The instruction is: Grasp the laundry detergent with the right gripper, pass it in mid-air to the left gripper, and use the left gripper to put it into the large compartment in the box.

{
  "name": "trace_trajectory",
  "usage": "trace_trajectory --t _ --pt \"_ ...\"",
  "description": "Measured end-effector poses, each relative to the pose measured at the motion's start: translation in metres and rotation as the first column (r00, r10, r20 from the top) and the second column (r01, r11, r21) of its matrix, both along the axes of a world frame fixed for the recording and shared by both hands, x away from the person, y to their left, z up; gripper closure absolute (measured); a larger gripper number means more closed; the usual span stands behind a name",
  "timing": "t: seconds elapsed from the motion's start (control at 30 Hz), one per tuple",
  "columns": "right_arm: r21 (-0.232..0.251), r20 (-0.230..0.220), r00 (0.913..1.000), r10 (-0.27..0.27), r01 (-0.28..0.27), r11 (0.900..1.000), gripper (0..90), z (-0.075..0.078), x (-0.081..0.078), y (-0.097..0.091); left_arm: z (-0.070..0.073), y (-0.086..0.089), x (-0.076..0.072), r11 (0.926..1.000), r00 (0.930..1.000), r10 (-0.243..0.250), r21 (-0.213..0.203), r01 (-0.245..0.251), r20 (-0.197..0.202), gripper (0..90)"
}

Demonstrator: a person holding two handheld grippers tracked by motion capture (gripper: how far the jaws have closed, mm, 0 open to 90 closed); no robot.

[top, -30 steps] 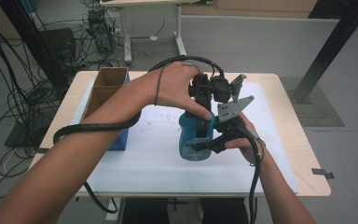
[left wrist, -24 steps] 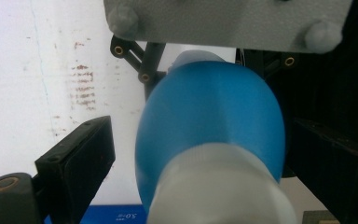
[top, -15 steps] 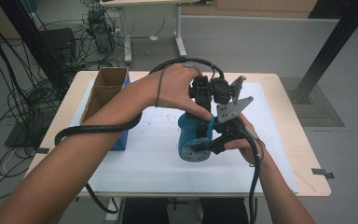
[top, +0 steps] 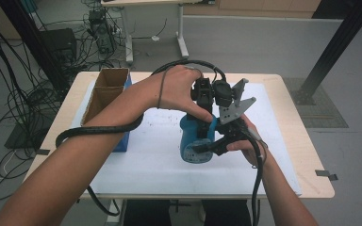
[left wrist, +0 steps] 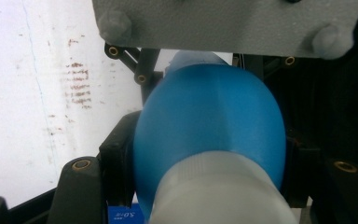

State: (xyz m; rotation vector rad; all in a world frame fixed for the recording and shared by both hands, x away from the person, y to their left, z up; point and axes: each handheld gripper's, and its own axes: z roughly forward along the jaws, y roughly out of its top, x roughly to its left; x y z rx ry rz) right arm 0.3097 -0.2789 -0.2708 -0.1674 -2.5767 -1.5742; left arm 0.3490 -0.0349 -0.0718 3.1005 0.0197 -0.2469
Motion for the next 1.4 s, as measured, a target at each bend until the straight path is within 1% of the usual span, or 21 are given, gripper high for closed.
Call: trace_trajectory --t 0.03,0.07,0.1,0.17,0.2,0.27,0.37,0.4,0.43,0.47,0.57,0.77,0.8,1.03,1.13,1.17,1.2,1.4 --pt "0.001 -0.001 1.0000 0.000 0.000 1.0000 43.1 -0.0002 0.0000 -0.0001 0.0002 -0.0002 0.0002 1.0000 1.0000 -0.001 0.002 0.001 0.000 37.3" --pt "0.001 -0.001 1.0000 -0.001 0.001 1.0000 43.1 -0.0002 -0.0002 -0.0004 0.0003 0.0011 -0.0002 1.0000 1.0000 0.002 -0.005 -0.002 0.003 37.4" --pt "0.000 0.010 0.9999 -0.003 0.003 1.0000 43.1 -0.0003 -0.0003 -0.0008 0.0007 0.0019 -0.0003 0.9999 1.0000 0.003 -0.010 -0.003 0.004 37.5" --pt "0.007 0.012 0.9999 -0.005 0.005 1.0000 43.1 -0.0012 0.0000 -0.0019 0.0016 0.0032 0.0004 0.9999 1.0000 0.006 -0.015 -0.006 0.005 37.5" --pt "0.013 -0.001 1.0000 -0.005 0.005 0.9999 43.1 -0.0017 0.0003 -0.0026 0.0016 0.0035 0.0007 0.9998 1.0000 0.008 -0.016 -0.008 0.004 37.5" --pt "0.014 0.002 1.0000 -0.005 0.005 0.9999 43.1 -0.0016 0.0006 -0.0027 0.0018 0.0040 0.0006 0.9998 0.9999 0.011 -0.018 -0.011 0.005 37.6" --pt "0.016 0.000 1.0000 -0.005 0.005 0.9999 43.2 -0.0018 0.0009 -0.0022 0.0019 0.0032 0.0003 0.9999 0.9999 0.011 -0.012 -0.011 0.007 37.6" --pt "0.013 0.011 0.9999 -0.006 0.006 0.9999 43.2 -0.0017 0.0008 -0.0019 0.0020 0.0034 0.0002 0.9998 0.9999 0.012 -0.013 -0.012 0.008 37.6" --pt "0.014 0.011 0.9999 -0.006 0.006 0.9999 43.2 -0.0019 0.0009 -0.0019 0.0024 0.0040 0.0004 0.9998 0.9999 0.011 -0.014 -0.011 0.008 37.6" --pt "0.019 0.000 1.0000 -0.006 0.006 0.9998 43.2 -0.0022 0.0009 -0.0020 0.0025 0.0044 0.0007 0.9998 0.9999 0.012 -0.015 -0.012 0.007 37.6" --pt "0.021 0.001 1.0000 -0.006 0.006 0.9998 43.2 -0.0021 0.0012 -0.0016 0.0029 0.0058 0.0009 0.9997 0.9998 0.019 -0.018 -0.018 0.006 37.6" --pt "0.027 0.002 1.0000 -0.008 0.008 0.9996 43.2 -0.0025 0.0012 -0.0017 0.0040 0.0068 0.0000 0.9996 0.9998 0.016 -0.022 -0.016 0.013 37.7" --pt "0.030 -0.014 0.9999 -0.010 0.010 0.9995 43.2 -0.0026 0.0009 -0.0018 0.0041 0.0073 -0.0001 0.9996 0.9998 0.017 -0.024 -0.017 0.014 37.7" --pt "0.031 -0.016 0.9998 -0.009 0.009 0.9995 43.2 -0.0027 0.0012 -0.0019 0.0043 0.0068 -0.0002 0.9996 0.9997 0.019 -0.021 -0.018 0.013 37.7" --pt "0.028 -0.014 0.9998 -0.012 0.013 0.9995 43.2 -0.0019 0.0007 -0.0020 0.0048 0.0080 -0.0001 0.9995 0.9997 0.018 -0.025 -0.018 0.013 37.7" --pt "0.027 -0.007 0.9999 -0.010 0.010 0.9996 43.2 -0.0016 0.0010 -0.0020 0.0049 0.0083 -0.0001 0.9995 0.9997 0.019 -0.025 -0.019 0.013 37.7" --pt "0.030 -0.012 0.9999 -0.011 0.011 0.9995 43.2 -0.0018 0.0009 -0.0022 0.0050 0.0086 0.0002 0.9995 0.9997 0.020 -0.026 -0.019 0.012 37.7" --pt "0.032 -0.006 0.9999 -0.012 0.012 0.9994 43.2 -0.0017 0.0010 -0.0022 0.0058 0.0093 -0.0005 0.9994 0.9997 0.021 -0.028 -0.020 0.016 37.7"
